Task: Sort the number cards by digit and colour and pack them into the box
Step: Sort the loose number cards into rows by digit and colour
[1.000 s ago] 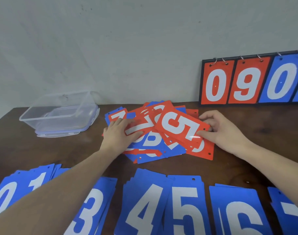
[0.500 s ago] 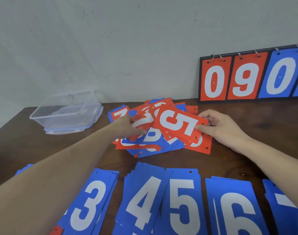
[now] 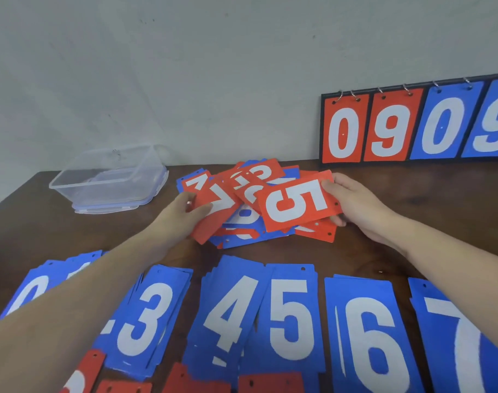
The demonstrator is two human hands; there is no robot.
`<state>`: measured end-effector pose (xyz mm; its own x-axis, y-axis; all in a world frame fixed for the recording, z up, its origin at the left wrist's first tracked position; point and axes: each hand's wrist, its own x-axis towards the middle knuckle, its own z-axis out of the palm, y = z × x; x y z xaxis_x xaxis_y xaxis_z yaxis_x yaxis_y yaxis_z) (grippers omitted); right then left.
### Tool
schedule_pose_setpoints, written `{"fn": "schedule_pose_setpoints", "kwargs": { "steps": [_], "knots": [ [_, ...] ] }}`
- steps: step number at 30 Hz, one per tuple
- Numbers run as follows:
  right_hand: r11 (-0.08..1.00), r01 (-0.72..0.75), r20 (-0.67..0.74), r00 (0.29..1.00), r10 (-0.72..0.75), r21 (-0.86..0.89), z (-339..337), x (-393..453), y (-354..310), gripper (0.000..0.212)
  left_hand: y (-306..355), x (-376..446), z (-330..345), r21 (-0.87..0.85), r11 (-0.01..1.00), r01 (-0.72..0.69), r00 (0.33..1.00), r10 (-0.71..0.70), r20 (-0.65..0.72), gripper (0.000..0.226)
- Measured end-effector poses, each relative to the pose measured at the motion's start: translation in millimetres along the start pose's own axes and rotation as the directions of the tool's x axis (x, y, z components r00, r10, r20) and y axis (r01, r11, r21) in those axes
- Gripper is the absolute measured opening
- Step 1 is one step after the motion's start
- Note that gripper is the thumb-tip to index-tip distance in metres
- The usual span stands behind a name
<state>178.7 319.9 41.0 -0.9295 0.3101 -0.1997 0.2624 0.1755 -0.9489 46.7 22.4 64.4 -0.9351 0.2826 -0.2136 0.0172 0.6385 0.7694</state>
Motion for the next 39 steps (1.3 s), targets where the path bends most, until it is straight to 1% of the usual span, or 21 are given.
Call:
{"fn": "schedule_pose_setpoints", "kwargs": {
  "steps": [3,4,6,10,12,14,17,21,24,26,28,30,32,34,36,39],
  "knots": [
    [1.000,0.002,0.064,0.998,-0.001,-0.016,7.4,-9.3,-4.1,0.022,-10.6,-22.9,-2.9,-0.215,0.977,0.009,1.000,-0.012,-0.013,0.021],
    [1.000,0.011,0.070,0.997,-0.010,-0.019,10.9,-12.5,-6.0,0.019,-13.0,-31.3,-4.7,-0.280,0.960,0.013,1.000,-0.020,-0.021,0.018],
    [1.000,0.024,0.066,0.998,-0.024,-0.003,17.7,-18.4,-9.3,0.020,-18.8,-46.4,-8.0,-0.390,0.921,0.017,0.999,-0.032,-0.032,0.015],
    [0.987,-0.008,0.060,0.998,-0.002,0.162,29.4,-29.5,-15.1,0.027,-34.1,-73.0,-19.4,-0.490,0.872,0.001,0.993,-0.057,-0.099,0.014],
    [0.980,-0.018,0.073,0.997,0.004,0.197,36.2,-35.6,-18.2,0.027,-42.4,-84.9,-27.4,-0.517,0.856,0.005,0.990,-0.078,-0.120,0.017],
    [0.979,-0.015,0.115,0.993,-0.009,0.202,43.1,-42.4,-20.1,0.025,-51.4,-96.4,-35.9,-0.541,0.841,-0.004,0.989,-0.077,-0.126,0.023],
    [0.989,-0.005,0.162,0.987,-0.019,0.151,51.3,-53.5,-23.8,0.023,-66.2,-112.3,-47.8,-0.553,0.833,-0.017,0.990,-0.062,-0.123,0.034],
    [0.997,-0.031,0.136,0.991,0.021,0.073,59.5,-63.2,-27.0,0.024,-82.9,-129.9,-53.8,-0.500,0.865,-0.052,0.995,0.004,-0.097,0.048],
    [0.998,-0.041,0.112,0.993,0.036,0.042,63.2,-72.2,-27.8,0.019,-85.8,-142.5,-55.0,-0.478,0.874,-0.084,0.995,0.051,-0.082,0.072],
    [0.999,-0.034,0.106,0.994,0.036,-0.020,62.8,-79.4,-26.6,0.016,-85.5,-149.4,-54.4,-0.502,0.862,-0.070,0.996,0.033,-0.083,0.091],
    [0.997,-0.025,0.118,0.992,0.033,-0.070,60.9,-88.3,-25.5,0.017,-83.1,-156.3,-51.5,-0.524,0.849,-0.061,0.997,0.029,-0.068,0.098],
    [0.995,-0.031,0.129,0.991,0.042,-0.092,58.8,-98.7,-24.7,0.018,-78.3,-164.1,-46.9,-0.538,0.841,-0.065,0.998,0.052,-0.038,0.098],
    [0.995,-0.024,0.138,0.990,0.037,-0.096,55.0,-109.4,-22.5,0.017,-73.4,-169.8,-42.2,-0.553,0.830,-0.078,0.996,0.083,-0.016,0.093],
    [0.990,-0.023,0.141,0.989,0.042,-0.136,50.6,-121.3,-19.3,0.019,-71.3,-172.5,-37.8,-0.565,0.821,-0.086,0.995,0.100,-0.007,0.088],
    [0.980,-0.023,0.144,0.988,0.053,-0.199,48.3,-134.9,-17.4,0.020,-70.9,-173.1,-33.6,-0.580,0.810,-0.086,0.994,0.105,0.001,0.078],
    [0.958,0.002,0.142,0.989,0.040,-0.287,50.4,-157.4,-16.0,0.014,-69.9,-174.2,-29.2,-0.623,0.780,-0.066,0.995,0.097,0.016,0.058]
  ]
}}
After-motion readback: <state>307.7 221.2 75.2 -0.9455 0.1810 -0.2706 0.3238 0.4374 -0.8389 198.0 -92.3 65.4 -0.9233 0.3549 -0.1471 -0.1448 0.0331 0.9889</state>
